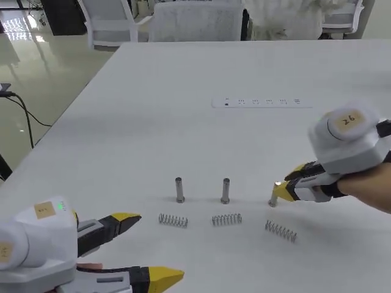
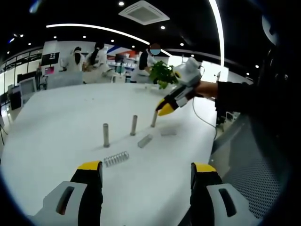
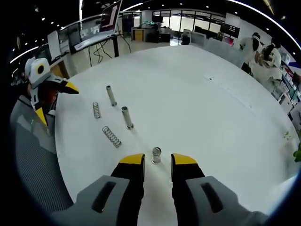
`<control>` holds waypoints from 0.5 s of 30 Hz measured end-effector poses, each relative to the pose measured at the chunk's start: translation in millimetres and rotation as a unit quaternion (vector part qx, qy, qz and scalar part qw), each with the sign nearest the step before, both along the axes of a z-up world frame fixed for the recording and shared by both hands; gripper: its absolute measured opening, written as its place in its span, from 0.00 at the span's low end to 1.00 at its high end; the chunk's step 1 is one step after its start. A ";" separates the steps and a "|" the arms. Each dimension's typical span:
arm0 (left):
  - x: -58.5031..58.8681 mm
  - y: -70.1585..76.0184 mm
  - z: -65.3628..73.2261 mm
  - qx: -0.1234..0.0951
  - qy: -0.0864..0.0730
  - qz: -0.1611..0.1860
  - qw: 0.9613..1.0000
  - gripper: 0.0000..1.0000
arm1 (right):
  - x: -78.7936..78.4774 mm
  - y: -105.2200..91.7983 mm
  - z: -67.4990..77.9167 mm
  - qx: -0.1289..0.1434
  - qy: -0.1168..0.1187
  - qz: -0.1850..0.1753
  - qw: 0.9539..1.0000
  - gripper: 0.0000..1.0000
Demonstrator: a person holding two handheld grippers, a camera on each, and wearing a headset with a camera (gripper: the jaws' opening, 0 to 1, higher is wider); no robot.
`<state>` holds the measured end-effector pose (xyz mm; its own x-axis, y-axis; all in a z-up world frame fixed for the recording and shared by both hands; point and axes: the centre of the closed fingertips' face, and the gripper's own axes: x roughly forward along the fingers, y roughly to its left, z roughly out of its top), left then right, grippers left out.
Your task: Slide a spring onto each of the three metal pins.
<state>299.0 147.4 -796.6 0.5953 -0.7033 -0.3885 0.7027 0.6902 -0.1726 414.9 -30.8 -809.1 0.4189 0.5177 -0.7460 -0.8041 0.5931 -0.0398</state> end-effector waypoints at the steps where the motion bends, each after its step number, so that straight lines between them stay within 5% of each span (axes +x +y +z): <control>1: 0.0 0.0 -0.1 0.000 0.000 0.000 1.000 0.73 | -1.1 -0.2 0.0 0.001 0.001 0.000 1.000 0.20; 15: -0.2 -1.4 1.2 -0.001 0.000 0.001 1.000 0.73 | -16.7 -10.2 -4.9 -0.005 0.009 0.003 1.000 0.21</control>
<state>298.8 146.0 -795.5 0.5963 -0.7034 -0.3869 0.7019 0.6907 -0.1738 398.2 -41.0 -814.0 0.4017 0.5135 -0.7582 -0.8087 0.5874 -0.0306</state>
